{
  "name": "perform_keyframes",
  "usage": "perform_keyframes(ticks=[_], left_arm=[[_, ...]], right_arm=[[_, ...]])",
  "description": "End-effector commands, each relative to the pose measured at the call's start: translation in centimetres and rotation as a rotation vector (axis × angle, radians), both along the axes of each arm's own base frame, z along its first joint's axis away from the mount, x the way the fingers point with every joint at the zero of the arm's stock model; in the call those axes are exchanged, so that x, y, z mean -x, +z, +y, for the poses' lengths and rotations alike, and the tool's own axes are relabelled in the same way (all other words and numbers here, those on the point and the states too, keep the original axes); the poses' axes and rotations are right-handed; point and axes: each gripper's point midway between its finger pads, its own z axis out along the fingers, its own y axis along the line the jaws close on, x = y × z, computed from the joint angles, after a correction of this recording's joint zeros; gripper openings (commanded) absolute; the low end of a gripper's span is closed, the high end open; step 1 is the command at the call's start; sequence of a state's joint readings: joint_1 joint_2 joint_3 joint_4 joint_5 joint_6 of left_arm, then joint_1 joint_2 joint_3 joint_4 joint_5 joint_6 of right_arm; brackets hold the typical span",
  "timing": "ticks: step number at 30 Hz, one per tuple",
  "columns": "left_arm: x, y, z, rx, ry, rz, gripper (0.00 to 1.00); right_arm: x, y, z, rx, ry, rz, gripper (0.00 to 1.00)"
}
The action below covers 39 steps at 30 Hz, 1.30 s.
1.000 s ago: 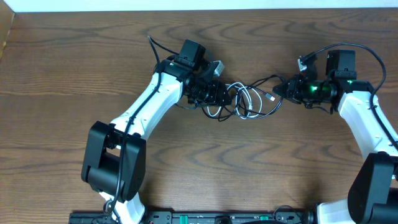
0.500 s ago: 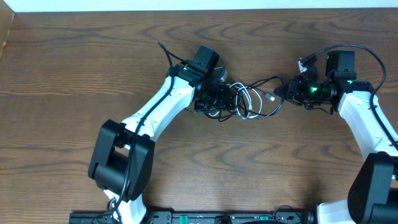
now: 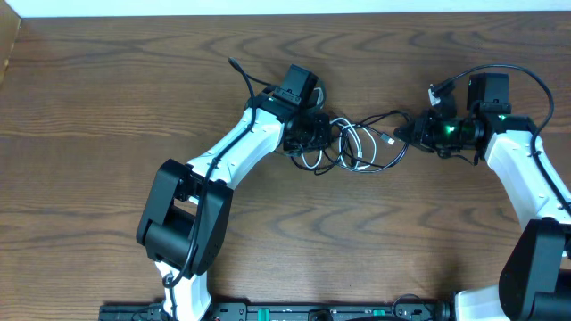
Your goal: Untangle cables
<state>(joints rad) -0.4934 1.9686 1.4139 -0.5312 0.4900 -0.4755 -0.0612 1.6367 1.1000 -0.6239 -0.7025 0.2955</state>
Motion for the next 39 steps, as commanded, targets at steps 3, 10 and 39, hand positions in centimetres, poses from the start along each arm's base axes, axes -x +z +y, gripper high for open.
perform_keyframes(ticks=[3, 10, 39], left_arm=[[-1.2, 1.5, 0.7, 0.007, 0.018, -0.047, 0.08], [-2.3, 8.7, 1.8, 0.058, -0.004, -0.246, 0.08], [3.0, 37.4, 2.8, 0.546, 0.007, -0.919, 0.08]], right_arm=[[0.4, -0.2, -0.5, 0.068, 0.002, -0.002, 0.01], [0.7, -1.8, -2.6, 0.199, -0.063, 0.047, 0.02], [3.4, 13.5, 5.6, -0.118, 0.431, -0.579, 0.77]])
